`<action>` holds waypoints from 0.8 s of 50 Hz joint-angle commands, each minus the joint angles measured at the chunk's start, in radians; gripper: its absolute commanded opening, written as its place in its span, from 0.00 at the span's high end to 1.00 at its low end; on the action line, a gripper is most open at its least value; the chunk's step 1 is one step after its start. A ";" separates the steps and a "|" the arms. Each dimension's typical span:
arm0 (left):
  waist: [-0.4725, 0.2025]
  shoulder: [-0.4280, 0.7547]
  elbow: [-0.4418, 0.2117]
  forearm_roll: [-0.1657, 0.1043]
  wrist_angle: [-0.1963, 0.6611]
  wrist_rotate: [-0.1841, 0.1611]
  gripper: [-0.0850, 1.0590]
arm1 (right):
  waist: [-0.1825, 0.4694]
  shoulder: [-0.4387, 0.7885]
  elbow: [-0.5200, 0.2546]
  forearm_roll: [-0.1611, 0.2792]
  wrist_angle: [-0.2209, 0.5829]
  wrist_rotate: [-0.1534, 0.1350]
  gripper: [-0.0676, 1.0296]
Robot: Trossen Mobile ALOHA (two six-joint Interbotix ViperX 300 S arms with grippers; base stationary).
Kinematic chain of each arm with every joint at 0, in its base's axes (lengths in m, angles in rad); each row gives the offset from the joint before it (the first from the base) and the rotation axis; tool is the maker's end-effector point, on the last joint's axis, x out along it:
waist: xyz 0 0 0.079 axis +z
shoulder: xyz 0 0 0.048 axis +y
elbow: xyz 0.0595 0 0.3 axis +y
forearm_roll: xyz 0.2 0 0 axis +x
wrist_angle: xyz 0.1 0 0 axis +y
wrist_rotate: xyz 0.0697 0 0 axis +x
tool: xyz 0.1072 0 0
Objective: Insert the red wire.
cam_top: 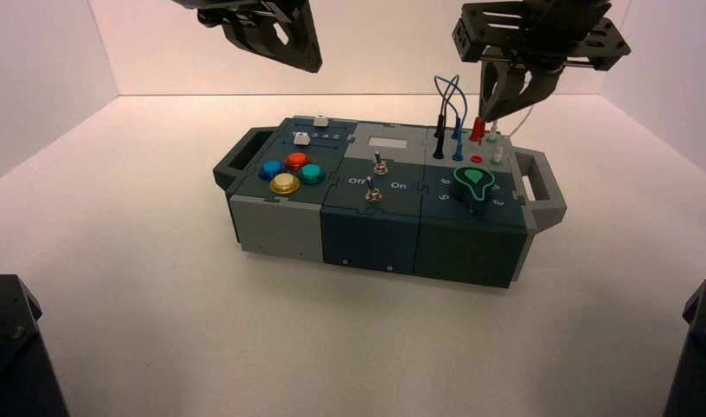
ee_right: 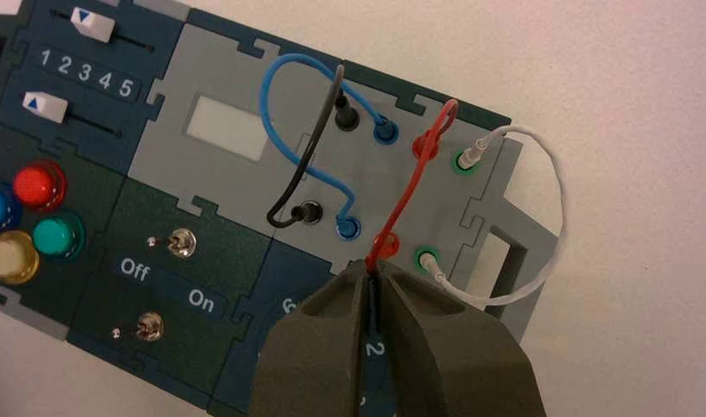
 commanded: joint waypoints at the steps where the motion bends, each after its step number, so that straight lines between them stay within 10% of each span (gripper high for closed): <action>1: -0.003 0.000 -0.035 0.002 -0.009 0.006 0.95 | -0.009 -0.008 -0.012 0.005 -0.015 0.006 0.96; 40: -0.003 0.031 -0.051 0.002 -0.009 0.029 0.95 | -0.015 0.020 0.002 0.054 -0.048 0.002 0.96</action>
